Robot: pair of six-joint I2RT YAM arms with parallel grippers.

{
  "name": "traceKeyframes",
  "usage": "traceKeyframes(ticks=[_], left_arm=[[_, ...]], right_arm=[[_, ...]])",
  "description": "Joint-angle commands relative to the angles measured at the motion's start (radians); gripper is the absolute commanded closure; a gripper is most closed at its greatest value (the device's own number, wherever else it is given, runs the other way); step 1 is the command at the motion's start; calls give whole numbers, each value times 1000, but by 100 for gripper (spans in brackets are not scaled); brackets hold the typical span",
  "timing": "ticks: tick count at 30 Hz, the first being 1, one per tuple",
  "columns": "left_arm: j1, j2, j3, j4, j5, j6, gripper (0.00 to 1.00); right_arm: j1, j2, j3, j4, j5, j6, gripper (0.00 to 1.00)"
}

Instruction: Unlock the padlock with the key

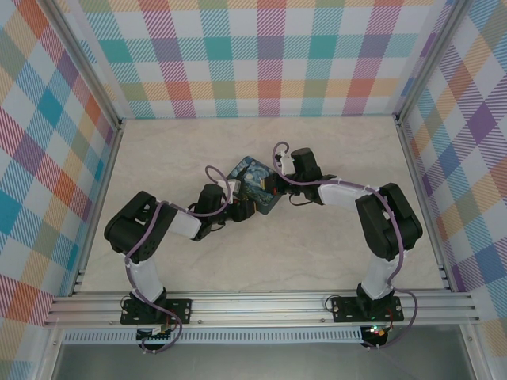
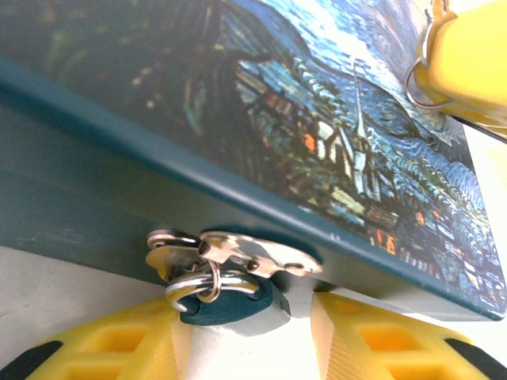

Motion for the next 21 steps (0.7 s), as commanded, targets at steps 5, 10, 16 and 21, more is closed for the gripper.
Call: traceKeyframes(ticks=[5,10,16,21], left_arm=[[7,29,20,-14,-41,-49,63],[6,18,13,-13,-52,-60,64],[7,16,13,8,-50,-107,59],[7,24,24,14,-45,-157,60]], right_arm=[[14,-9,-25,-36,-1,-6,100],[15,-11,-27,-32,-1,-5,100],[18,-15,-30,-33,2,-5,100],[18,-17,-29,-33,3,-7,100]])
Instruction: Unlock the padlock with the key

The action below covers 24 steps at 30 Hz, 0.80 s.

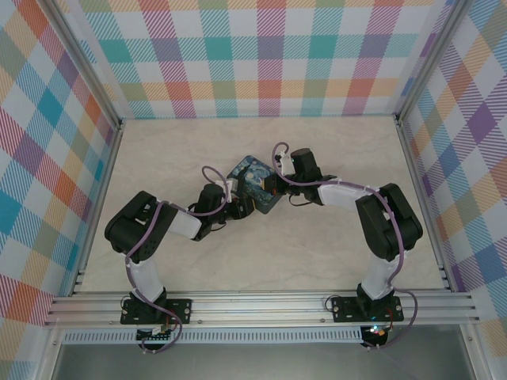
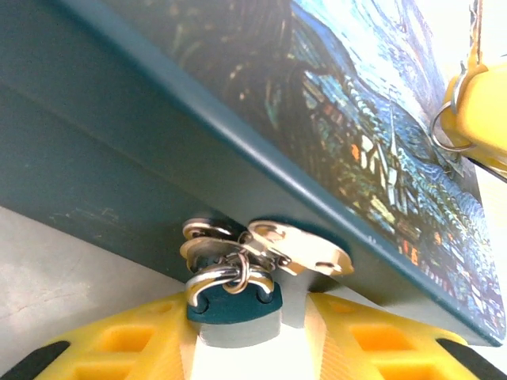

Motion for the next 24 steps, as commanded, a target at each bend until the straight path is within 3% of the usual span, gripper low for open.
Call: traceKeyframes(ticks=[1,18,24], left_arm=[[7,27,26,6,-14,-58,61],[7,58,37,46,-32,-146,62],[7,72,50,46,-19,-150,68]], right_arm=[[13,-13,-24,-35,-3,-7,100],[16,-11,-22,-36,-1,-9,100],[18,-21,-29,-28,-3,-11,100]])
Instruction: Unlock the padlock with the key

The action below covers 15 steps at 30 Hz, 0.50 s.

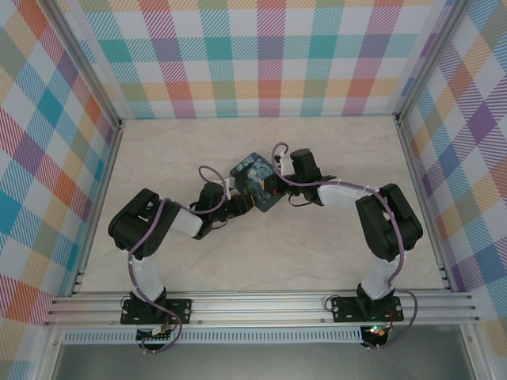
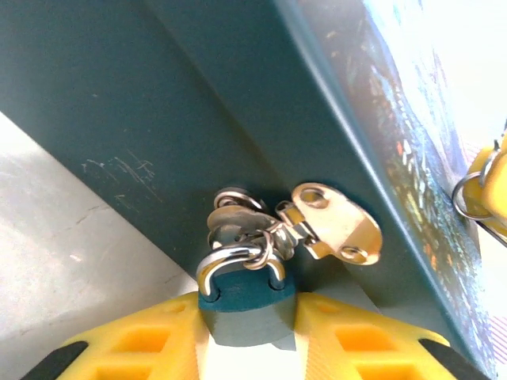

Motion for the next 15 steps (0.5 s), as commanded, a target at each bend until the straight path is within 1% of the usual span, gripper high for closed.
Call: traceKeyframes(ticks=[1,7,12,15], left_arm=[[4,30,26,5,-10,-10,68],[4,15,22,0,10,1,70],[-4,-7,16,-12,33,-3,71],[-15,-27,10,-21,39,-5,71]], right_arm=[[14,-27,-28,-24,-5,-16,100],[7,-137,-43,-51,5,-79,99],[-3,-266,-120,-91,-7,-123,99],[-2,-317,-190,-110,-40,-132,99]])
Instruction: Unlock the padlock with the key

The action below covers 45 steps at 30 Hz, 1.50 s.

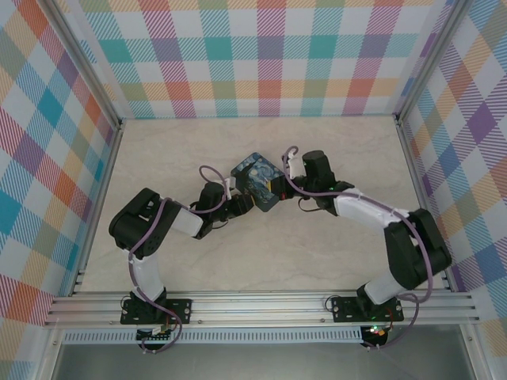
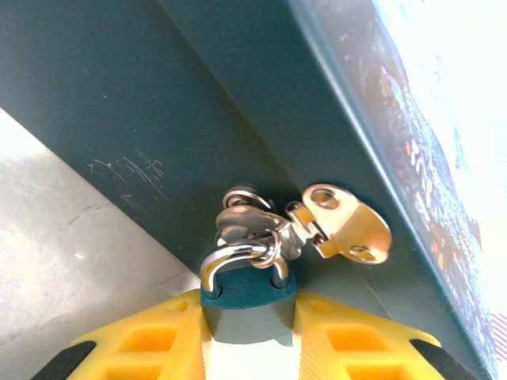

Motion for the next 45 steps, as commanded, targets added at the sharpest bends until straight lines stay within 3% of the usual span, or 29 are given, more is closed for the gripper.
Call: traceKeyframes(ticks=[1,10,18,34,45], left_arm=[[-15,-36,6,-15,34,-10,71],[-49,-76,0,-5,54,-114,71],[-73,-129,8,-43,48,-174,73],[-96,-120,28,-51,34,-198,73],[-103,-112,29,-49,31,-206,73]], right_arm=[[1,-39,-81,-45,-43,-43,99],[46,-49,-226,4,-6,-104,100],[92,35,-197,-3,80,-216,100],[155,72,-187,74,221,-198,100],[166,64,-176,119,244,-182,100]])
